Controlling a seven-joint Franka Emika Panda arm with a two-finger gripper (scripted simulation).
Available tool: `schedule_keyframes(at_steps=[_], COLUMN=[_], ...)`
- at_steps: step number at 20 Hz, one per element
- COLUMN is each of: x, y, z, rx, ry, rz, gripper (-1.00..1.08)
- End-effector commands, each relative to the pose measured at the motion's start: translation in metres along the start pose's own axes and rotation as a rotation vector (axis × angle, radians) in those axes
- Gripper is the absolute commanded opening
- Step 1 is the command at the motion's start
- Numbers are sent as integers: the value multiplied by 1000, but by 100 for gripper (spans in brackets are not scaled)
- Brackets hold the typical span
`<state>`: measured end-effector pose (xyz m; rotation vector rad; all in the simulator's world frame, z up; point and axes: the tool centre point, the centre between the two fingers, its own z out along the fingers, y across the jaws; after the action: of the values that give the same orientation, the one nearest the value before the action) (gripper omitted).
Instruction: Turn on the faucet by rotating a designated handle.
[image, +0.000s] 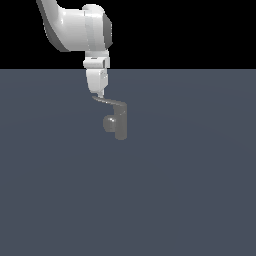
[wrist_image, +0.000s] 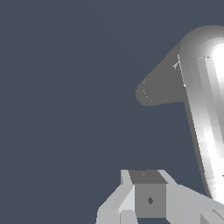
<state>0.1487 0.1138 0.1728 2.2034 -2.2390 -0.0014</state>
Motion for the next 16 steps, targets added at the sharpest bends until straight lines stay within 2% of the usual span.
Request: schedule_keyframes(at_steps=[1,16], x=[0,-6], y=[2,36], z=[0,0], rx=[0,0], ry=[0,0], rz=[0,1], gripper=[-100,-100])
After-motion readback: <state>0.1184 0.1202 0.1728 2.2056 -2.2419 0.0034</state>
